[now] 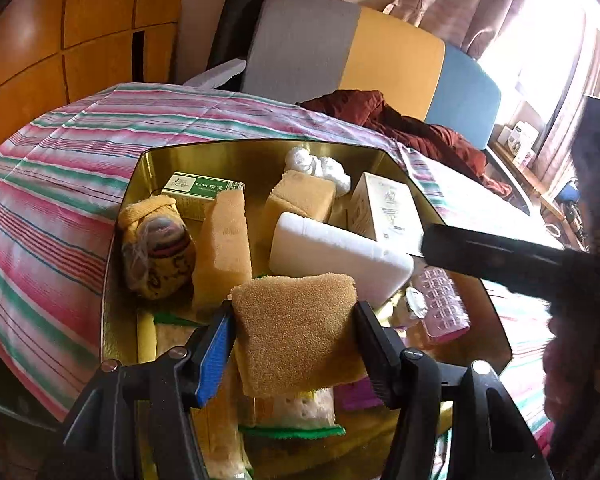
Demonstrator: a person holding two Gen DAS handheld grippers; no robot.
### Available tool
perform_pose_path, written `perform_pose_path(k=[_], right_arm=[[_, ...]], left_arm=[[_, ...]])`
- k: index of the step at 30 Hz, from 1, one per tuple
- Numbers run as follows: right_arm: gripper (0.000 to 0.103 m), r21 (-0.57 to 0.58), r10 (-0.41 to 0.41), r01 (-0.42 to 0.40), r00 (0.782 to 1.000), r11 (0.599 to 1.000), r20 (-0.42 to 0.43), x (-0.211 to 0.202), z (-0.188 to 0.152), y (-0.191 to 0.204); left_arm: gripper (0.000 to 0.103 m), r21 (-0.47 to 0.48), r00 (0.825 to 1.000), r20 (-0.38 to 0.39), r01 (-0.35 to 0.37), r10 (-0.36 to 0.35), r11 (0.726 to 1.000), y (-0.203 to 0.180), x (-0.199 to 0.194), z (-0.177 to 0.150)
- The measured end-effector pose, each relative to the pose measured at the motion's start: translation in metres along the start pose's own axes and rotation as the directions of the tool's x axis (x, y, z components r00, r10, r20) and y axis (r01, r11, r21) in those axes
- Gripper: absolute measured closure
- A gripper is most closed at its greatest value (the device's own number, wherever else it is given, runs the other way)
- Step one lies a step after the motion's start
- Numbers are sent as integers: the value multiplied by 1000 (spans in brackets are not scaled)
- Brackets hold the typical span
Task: Organize objects
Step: 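Carry the yellow sponge and cotton balls into the gold tray and open both tools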
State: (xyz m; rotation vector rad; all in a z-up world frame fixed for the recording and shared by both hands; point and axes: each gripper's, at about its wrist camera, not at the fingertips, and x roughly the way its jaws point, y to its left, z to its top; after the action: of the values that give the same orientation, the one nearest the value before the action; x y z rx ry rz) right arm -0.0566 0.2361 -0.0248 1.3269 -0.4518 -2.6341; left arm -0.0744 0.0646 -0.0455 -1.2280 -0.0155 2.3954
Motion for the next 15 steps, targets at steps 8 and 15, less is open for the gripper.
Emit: perform_pose_path(k=[8,15], right_arm=[[5,32,-4,3,999,999,34,-19,-9,-5],[5,54,-8,7,1000,999,27,-23,-20,-8]], left_arm=[[43,6,998,-10,-58,58,998,6,18,12],[38,-57,996,-18,-87,86,995,20,20,20]])
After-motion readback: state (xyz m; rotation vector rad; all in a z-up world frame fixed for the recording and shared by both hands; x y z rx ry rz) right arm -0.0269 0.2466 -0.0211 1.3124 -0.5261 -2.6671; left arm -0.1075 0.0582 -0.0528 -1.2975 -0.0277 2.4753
